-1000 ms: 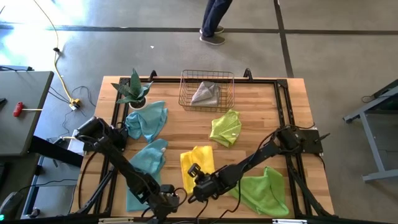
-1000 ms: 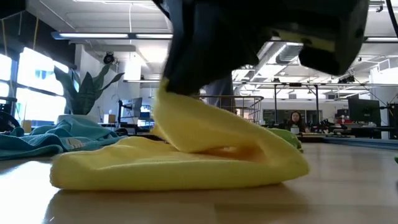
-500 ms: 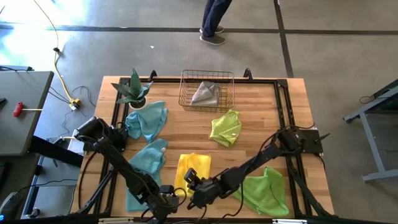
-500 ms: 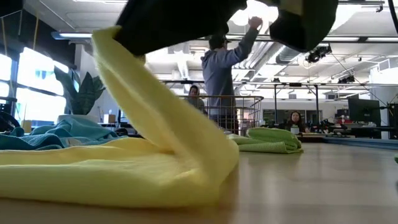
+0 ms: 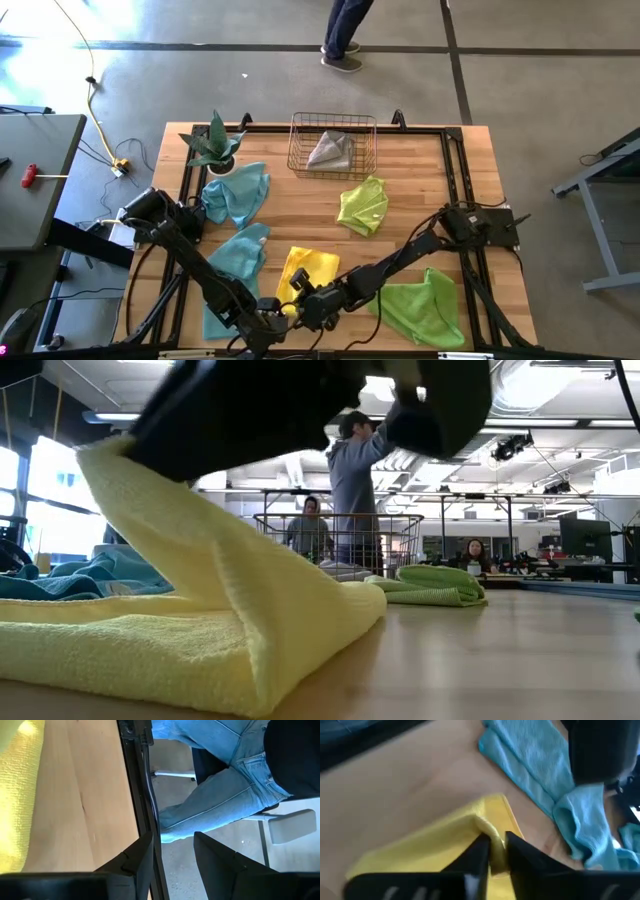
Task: Fold microfiber towels
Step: Fold the yellow microfiber towel, then put the yellow microfiber towel into the wire basket
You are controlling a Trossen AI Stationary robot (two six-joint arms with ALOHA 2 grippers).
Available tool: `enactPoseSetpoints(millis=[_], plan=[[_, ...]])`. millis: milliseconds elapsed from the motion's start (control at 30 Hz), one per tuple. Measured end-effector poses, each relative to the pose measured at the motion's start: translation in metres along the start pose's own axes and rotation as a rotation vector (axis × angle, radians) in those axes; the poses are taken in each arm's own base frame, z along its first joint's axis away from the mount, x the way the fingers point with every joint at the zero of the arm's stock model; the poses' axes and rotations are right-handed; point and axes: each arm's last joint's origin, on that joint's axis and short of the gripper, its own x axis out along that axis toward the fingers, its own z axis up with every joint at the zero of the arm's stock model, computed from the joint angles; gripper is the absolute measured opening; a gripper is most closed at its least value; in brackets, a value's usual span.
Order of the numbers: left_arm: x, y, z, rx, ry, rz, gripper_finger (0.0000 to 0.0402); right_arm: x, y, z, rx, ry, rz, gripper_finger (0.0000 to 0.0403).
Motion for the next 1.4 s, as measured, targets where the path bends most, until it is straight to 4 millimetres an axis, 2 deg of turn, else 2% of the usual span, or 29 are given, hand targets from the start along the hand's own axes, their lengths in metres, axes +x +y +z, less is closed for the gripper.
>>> enactPoseSetpoints(millis=[133, 267, 433, 533, 633, 867, 1000, 1100, 1233, 1400], plan=[[0.0, 0.0, 0.0, 0.006, 0.0, 0.0, 0.0131, 0.001, -0.006, -0.002, 0.081, -0.01, 0.007, 0.0115], [0.0, 0.0, 0.0, 0.006, 0.0, 0.0, 0.0131, 0.001, -0.01, 0.004, 0.119, -0.075, -0.026, 0.0155], [0.0, 0.0, 0.0, 0.006, 0.0, 0.001, 0.0131, 0.0, -0.013, 0.01, 0.111, -0.136, -0.059, 0.0168], [0.0, 0.0, 0.0, 0.006, 0.0, 0.0, 0.0131, -0.003, -0.014, 0.006, 0.103, -0.058, -0.105, 0.0169], [0.0, 0.0, 0.0, 0.01, -0.008, 0.011, 0.0131, -0.016, -0.013, 0.005, 0.107, 0.039, -0.132, 0.0169], [0.0, 0.001, 0.0, 0.106, -0.032, 0.054, 0.0131, -0.061, -0.005, 0.007, 0.242, 0.178, -0.025, 0.0169], [0.0, 0.003, 0.0, 0.216, -0.059, 0.13, 0.0131, -0.072, 0.005, 0.003, 0.329, 0.26, 0.039, 0.0169], [-0.001, 0.007, -0.001, 0.271, -0.069, 0.212, 0.0131, -0.07, 0.017, -0.002, 0.36, 0.288, 0.06, 0.0169], [-0.002, 0.015, -0.004, 0.289, -0.067, 0.349, 0.0131, -0.058, 0.036, -0.02, 0.342, 0.318, 0.046, 0.0169], [-0.005, 0.023, -0.004, 0.288, -0.091, 0.498, 0.0131, -0.04, 0.042, -0.047, 0.398, 0.302, -0.007, 0.0169]])
